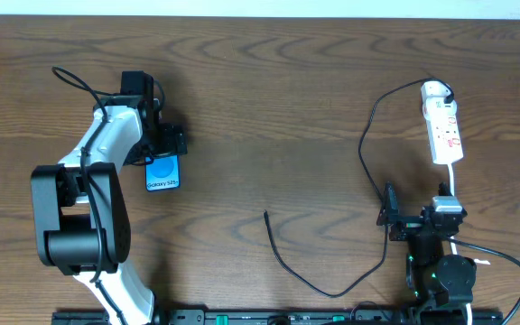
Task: Plug charger to phone and switch on socket
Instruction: 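Lower the open left gripper down around the phone, then close the left gripper on the phone's sides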
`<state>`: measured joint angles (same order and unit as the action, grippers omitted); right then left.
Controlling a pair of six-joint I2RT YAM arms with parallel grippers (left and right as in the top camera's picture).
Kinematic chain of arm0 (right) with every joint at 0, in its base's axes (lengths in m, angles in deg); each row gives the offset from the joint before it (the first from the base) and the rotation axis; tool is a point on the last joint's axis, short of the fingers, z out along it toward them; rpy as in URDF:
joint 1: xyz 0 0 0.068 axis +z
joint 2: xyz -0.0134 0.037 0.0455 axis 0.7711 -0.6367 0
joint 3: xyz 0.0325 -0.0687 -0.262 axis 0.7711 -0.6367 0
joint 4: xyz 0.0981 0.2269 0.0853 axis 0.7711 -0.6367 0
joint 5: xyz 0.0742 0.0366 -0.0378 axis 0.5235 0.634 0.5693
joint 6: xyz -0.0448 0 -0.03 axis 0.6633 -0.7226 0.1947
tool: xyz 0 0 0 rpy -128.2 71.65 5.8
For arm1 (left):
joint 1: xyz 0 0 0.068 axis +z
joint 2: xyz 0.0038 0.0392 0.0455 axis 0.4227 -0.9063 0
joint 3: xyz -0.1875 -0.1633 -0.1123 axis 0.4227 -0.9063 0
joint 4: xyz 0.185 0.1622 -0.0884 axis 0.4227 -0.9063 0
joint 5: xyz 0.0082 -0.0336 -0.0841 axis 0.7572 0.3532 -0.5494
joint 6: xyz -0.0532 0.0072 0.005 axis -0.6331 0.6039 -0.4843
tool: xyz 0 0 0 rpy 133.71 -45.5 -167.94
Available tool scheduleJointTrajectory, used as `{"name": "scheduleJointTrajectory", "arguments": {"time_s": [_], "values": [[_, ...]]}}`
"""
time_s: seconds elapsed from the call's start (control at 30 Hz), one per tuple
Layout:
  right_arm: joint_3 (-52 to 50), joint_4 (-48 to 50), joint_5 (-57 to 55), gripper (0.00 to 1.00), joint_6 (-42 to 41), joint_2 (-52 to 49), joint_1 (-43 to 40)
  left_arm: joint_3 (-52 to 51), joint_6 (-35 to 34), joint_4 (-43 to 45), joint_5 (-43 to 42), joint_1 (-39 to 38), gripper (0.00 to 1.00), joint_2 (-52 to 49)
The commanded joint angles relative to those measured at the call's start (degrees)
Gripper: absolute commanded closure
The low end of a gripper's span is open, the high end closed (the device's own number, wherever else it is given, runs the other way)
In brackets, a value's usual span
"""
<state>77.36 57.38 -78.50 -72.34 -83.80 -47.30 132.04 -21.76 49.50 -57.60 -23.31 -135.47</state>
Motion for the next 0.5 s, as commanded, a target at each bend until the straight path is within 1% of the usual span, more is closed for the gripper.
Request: {"name": "scheduleJointTrajectory", "arguments": {"time_s": [0.0,0.47], "values": [[-0.1,-0.2,-0.4,0.01,0.5,0.5,0.3,-0.2,-0.3,0.1,0.8,-0.2,0.02,-1.1],[-0.1,-0.2,-0.4,0.01,0.5,0.5,0.3,-0.2,-0.2,1.0,0.7,-0.2,0.02,-3.3]]}}
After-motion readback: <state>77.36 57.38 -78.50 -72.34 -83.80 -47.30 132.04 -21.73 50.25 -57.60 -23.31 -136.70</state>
